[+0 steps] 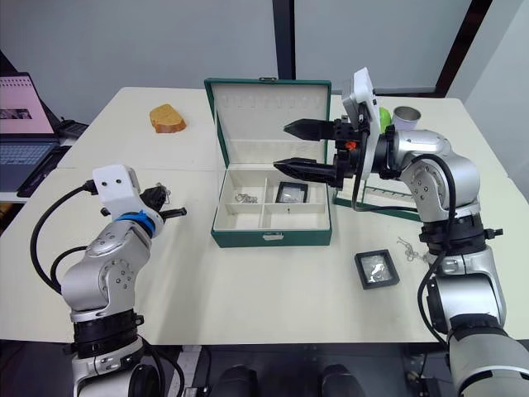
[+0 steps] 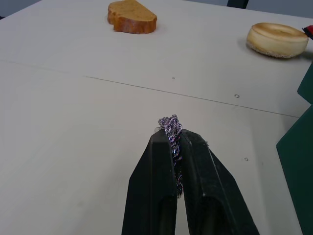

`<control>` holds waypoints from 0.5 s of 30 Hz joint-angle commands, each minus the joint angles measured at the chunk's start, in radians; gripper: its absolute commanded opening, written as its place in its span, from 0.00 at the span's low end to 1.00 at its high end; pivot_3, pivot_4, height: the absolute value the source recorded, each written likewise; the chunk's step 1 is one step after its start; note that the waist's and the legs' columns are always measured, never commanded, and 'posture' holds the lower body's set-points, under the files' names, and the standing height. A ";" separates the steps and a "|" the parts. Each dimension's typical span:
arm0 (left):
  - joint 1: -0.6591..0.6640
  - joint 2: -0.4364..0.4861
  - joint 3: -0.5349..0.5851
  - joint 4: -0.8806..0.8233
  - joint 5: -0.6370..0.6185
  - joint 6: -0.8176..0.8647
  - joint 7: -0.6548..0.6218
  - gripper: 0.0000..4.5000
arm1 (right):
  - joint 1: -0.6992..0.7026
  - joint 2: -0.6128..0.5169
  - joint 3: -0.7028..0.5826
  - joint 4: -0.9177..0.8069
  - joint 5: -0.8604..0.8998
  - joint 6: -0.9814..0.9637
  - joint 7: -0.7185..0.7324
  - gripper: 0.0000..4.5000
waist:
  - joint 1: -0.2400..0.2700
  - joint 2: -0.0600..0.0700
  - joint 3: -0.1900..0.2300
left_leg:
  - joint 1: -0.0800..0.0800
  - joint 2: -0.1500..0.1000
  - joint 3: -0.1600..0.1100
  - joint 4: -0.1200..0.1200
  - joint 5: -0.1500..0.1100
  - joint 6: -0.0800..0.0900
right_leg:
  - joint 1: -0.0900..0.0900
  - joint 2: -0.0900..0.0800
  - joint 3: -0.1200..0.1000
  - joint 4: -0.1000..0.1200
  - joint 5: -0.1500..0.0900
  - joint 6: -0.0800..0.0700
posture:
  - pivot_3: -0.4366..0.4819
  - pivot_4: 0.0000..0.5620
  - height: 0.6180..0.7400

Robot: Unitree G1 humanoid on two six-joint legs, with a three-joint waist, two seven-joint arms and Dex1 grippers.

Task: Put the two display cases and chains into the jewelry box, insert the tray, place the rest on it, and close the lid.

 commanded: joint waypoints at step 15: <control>-0.061 0.397 -0.005 -0.176 -0.259 0.127 -0.494 0.01 | 0.066 -0.081 -0.084 -0.174 0.076 0.064 0.004 1.00 | 0.000 -0.001 0.001 | 0.001 0.000 0.000 -0.010 0.000 0.000 | -0.001 0.000 -0.001 -0.004 0.000 0.000 | 0.48 0.27 1.00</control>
